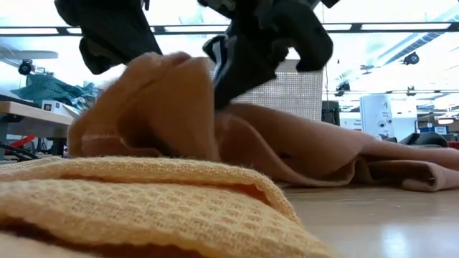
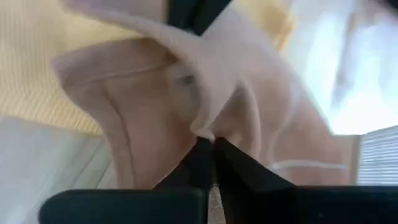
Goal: Fold towel
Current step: Fold the brown squared towel
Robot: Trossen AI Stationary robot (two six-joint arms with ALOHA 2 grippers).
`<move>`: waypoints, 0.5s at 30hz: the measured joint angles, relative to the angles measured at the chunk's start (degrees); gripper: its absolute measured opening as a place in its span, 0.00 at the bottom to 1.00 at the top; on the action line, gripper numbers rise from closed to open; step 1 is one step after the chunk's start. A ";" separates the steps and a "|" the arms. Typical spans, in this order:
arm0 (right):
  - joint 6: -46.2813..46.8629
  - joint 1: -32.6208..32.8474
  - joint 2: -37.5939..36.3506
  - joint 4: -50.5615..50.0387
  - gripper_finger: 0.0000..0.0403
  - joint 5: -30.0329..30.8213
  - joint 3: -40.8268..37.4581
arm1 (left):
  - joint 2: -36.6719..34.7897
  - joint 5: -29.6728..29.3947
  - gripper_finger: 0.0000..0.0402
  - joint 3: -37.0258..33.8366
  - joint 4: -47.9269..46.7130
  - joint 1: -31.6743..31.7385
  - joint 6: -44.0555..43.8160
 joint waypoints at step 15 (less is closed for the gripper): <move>3.39 -0.69 -9.38 -4.79 0.00 7.99 -0.11 | -0.09 0.83 0.25 0.00 -1.12 -0.40 -0.78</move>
